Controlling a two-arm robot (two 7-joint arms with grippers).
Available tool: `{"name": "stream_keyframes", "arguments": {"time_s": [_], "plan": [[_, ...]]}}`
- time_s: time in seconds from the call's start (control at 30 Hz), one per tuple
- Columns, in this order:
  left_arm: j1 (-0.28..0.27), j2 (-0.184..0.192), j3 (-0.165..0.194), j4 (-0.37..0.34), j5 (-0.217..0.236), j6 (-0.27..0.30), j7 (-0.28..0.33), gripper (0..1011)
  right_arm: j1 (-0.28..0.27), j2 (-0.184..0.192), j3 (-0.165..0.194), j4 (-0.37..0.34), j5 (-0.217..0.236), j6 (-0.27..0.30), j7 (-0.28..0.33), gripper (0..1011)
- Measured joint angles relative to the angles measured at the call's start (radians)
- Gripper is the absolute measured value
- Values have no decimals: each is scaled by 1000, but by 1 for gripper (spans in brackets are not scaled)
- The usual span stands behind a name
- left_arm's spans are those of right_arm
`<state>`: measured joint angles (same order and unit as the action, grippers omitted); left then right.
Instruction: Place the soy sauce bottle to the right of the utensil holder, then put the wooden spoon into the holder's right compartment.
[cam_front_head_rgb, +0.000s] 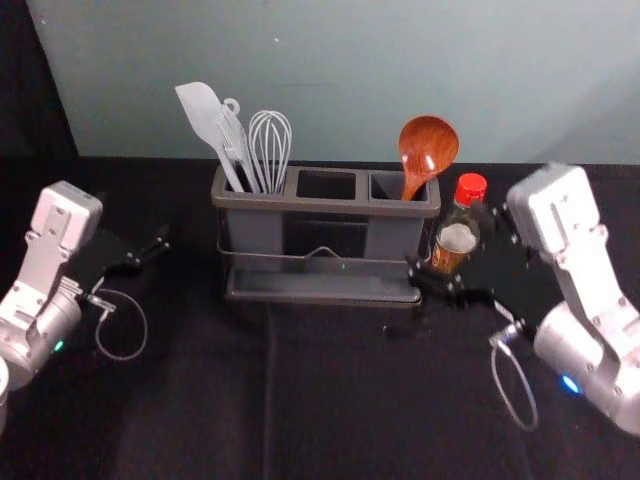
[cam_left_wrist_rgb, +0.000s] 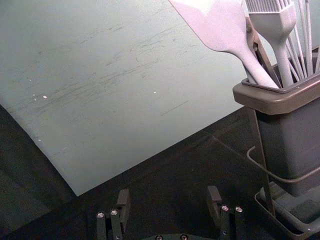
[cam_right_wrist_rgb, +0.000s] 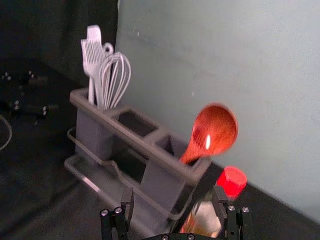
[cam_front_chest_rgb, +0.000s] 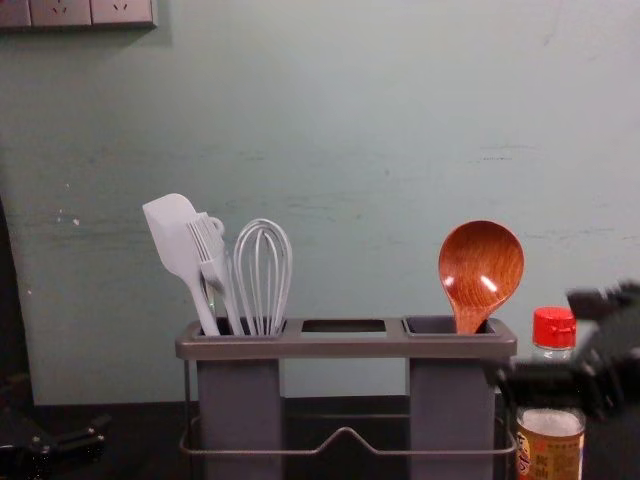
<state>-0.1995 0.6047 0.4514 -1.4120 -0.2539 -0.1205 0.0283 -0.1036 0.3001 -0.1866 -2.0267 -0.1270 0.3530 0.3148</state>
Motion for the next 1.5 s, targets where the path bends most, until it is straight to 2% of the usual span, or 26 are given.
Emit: {"name": "stream_keyframes", "arguments": {"time_s": [0.03, 0.17, 0.27, 0.37, 0.5, 0.6, 0.73, 0.8, 0.87, 0.9, 1.0, 1.03, 1.17, 1.27, 1.33, 1.37, 1.5], "plan": [[0, 0, 0, 0, 0, 0, 0, 1005, -24, 3, 9, -7, 10, 5, 0, 1000], [0, 0, 0, 0, 0, 0, 0, 1005, -64, 4, 28, -10, 31, 8, -5, 1000], [0, 0, 0, 0, 0, 0, 0, 1005, -103, -3, 66, 4, 62, 14, -21, 1000], [0, 0, 0, 0, 0, 0, 0, 1005, -113, -11, 89, 26, 80, 23, -31, 1000], [0, 0, 0, 0, 0, 0, 0, 1005, -100, -23, 123, 83, 106, 54, -48, 1000], [0, 0, 0, 0, 0, 0, 0, 1005, -60, -31, 144, 151, 115, 76, -62, 1000], [0, 0, 0, 0, 0, 0, 0, 1005, -11, -39, 155, 227, 113, 70, -81, 1002], [0, 0, 0, 0, 0, 0, 0, 1005, 8, -43, 157, 260, 110, 46, -91, 1000], [0, 0, 0, 0, 0, 0, 0, 1005, 35, -47, 158, 309, 105, 7, -99, 1000], [0, 0, 0, 0, 0, 0, 0, 1005, 54, -50, 156, 345, 96, -33, -110, 1000], [0, 0, 0, 0, 0, 0, 0, 1005, 78, -54, 155, 391, 91, -87, -118, 1000], [0, 0, 0, 0, 0, 0, 0, 1005, 94, -57, 152, 425, 86, -133, -126, 1000], [0, 0, 0, 0, 0, 0, 0, 1005, 126, -61, 147, 488, 81, -218, -132, 1000], [0, 0, 0, 0, 0, 0, 0, 1005, 160, -61, 140, 554, 86, -315, -131, 1000], [0, 0, 0, 0, 0, 0, 0, 1005, 171, -59, 135, 577, 85, -355, -131, 1000], [0, 0, 0, 0, 0, 0, 0, 1005, 179, -58, 129, 595, 78, -392, -134, 1000], [0, 0, 0, 0, 0, 0, 0, 1005, 190, -61, 123, 630, 70, -459, -148, 1000]]}}
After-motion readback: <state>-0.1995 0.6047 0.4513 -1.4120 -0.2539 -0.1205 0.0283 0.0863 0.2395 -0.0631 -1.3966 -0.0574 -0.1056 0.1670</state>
